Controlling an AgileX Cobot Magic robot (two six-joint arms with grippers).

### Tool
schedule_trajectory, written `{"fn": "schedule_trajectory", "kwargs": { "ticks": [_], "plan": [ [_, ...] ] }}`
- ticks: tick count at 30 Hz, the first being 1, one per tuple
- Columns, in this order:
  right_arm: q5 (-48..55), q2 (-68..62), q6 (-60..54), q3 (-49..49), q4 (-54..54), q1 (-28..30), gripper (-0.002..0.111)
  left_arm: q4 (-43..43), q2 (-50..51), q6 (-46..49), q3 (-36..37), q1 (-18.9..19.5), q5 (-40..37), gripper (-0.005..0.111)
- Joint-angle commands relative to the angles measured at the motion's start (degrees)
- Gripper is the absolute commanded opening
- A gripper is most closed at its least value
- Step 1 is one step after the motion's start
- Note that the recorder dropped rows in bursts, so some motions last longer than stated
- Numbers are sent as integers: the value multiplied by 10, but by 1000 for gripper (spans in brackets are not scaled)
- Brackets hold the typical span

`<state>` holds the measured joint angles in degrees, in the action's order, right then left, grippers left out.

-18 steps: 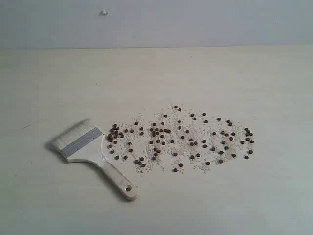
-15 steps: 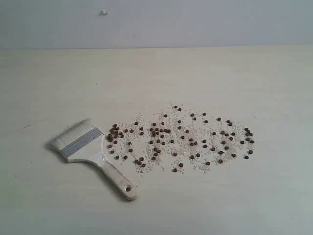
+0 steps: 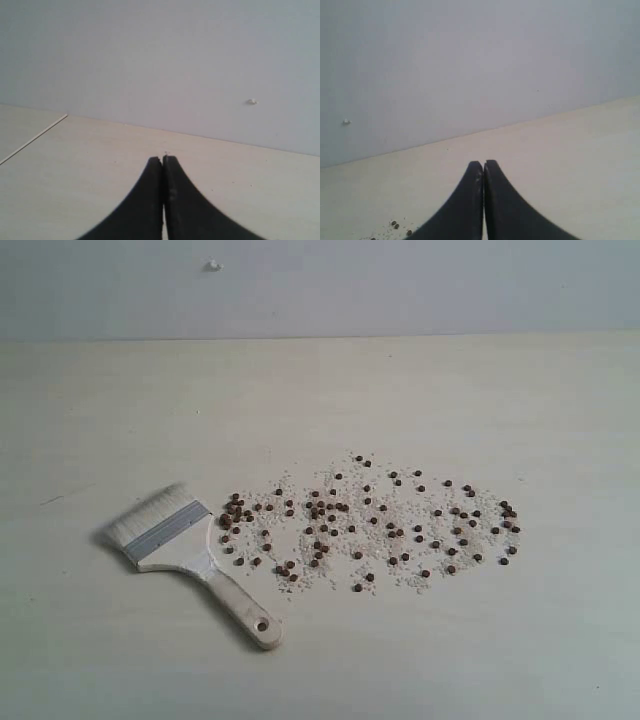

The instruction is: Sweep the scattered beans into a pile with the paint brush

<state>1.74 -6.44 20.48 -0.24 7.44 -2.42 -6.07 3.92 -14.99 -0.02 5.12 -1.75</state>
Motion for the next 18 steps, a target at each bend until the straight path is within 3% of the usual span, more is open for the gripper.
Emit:
{"fn": "schedule_trajectory", "kwargs": {
  "ticks": [1, 7, 12, 18],
  "plan": [
    [-42, 5, -3, 2, 1, -2, 0, 3, -2, 0, 0, 0, 1, 0],
    [-105, 5, 30, 2, 0, -2, 0, 3, -2, 0, 0, 0, 1, 0],
    [-212, 2, 204, 2, 3, -2, 0, 3, -2, 0, 0, 0, 1, 0],
    [-186, -56, 217, -60, 80, -2, 0, 3, -2, 0, 0, 0, 1, 0]
  ]
}}
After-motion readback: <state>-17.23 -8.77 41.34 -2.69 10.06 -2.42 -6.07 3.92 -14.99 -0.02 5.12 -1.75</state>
